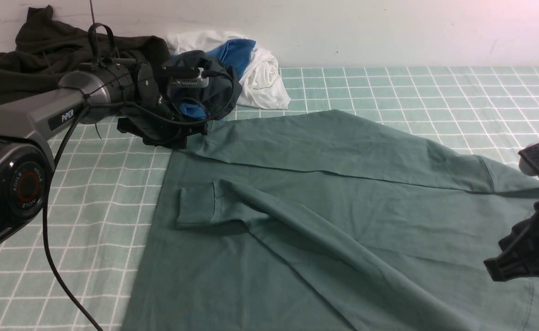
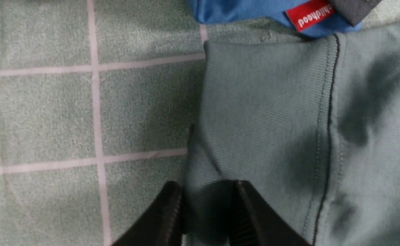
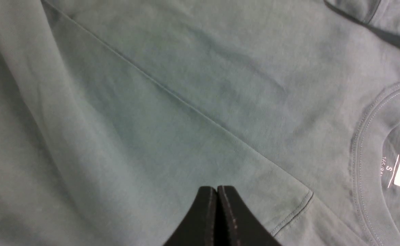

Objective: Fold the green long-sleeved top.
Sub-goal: Use the left arm to clamp the cuff farthest from it

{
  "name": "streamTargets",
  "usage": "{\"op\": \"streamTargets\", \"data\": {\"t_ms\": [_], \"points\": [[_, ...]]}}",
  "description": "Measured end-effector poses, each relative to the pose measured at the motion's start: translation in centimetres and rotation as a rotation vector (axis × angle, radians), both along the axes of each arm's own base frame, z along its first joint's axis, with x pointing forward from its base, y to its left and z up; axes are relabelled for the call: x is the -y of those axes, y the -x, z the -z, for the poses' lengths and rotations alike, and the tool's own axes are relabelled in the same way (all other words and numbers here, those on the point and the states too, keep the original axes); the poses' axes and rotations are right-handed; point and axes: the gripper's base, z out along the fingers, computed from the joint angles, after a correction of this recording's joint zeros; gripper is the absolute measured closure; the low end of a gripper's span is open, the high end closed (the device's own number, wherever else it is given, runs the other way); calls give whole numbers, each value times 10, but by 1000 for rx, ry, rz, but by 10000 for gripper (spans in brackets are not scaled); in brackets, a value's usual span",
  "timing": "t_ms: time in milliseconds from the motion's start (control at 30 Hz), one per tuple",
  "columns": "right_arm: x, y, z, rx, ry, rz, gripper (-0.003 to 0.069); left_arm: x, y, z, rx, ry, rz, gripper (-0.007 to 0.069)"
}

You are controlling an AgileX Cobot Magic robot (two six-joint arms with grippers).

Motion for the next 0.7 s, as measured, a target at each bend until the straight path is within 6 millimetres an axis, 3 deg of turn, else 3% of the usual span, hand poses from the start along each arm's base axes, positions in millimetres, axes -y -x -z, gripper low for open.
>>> {"op": "streamTargets", "data": {"t_ms": [133, 300, 533, 700], "points": [[0, 0, 0, 0, 0, 0, 673, 1, 0, -2, 3, 1, 1, 594], [0, 0, 0, 2, -1, 0, 673, 5, 1, -9, 18, -4, 13, 602], [0, 0, 0, 4, -1, -1, 673, 18, 12, -51, 66, -20, 73, 605], [-2, -1, -1, 20, -28, 2, 673, 49, 37, -93, 55, -38, 194, 605]]}}
